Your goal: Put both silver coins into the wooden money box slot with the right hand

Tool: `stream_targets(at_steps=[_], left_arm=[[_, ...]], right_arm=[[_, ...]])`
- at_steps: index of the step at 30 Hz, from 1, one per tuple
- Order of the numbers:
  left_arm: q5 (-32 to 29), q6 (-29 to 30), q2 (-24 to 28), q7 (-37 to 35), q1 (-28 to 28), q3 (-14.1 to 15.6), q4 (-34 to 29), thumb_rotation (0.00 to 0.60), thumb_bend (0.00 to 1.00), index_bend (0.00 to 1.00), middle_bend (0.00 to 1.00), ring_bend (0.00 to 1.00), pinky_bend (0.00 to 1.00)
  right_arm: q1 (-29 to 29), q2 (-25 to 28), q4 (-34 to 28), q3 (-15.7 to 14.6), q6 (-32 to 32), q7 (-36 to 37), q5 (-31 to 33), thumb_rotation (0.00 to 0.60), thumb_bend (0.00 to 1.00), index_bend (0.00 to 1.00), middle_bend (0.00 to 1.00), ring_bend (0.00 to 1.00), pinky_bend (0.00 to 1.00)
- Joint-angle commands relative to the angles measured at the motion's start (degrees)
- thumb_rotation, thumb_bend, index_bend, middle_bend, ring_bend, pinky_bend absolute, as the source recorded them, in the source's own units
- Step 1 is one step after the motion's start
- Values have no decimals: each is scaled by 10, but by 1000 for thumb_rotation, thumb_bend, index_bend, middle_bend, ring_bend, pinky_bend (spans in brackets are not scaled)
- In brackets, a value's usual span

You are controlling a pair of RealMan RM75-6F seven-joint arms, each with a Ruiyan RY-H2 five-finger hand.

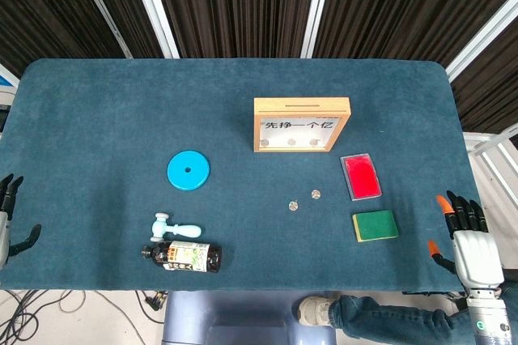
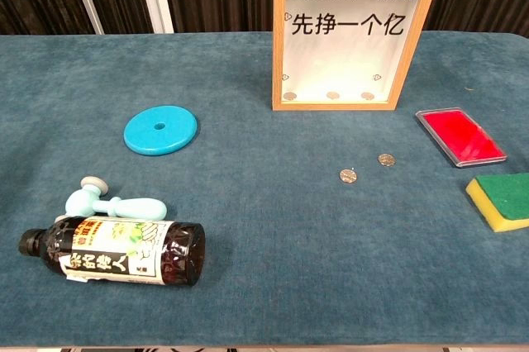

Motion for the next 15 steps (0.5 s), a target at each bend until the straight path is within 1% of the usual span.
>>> stream_targets(at_steps=[1, 15], left_arm=[[2, 0, 0, -1, 0, 1, 0, 600, 293, 8, 0, 0, 0], [8, 2, -2, -4, -1, 1, 4, 600, 293, 8, 0, 0, 0]], right_arm=[[-1, 2, -4, 1, 2, -1, -3, 600, 405, 87, 10, 0, 0], [-2, -2, -1, 1, -7, 4, -6, 600, 404, 89, 10, 0, 0]])
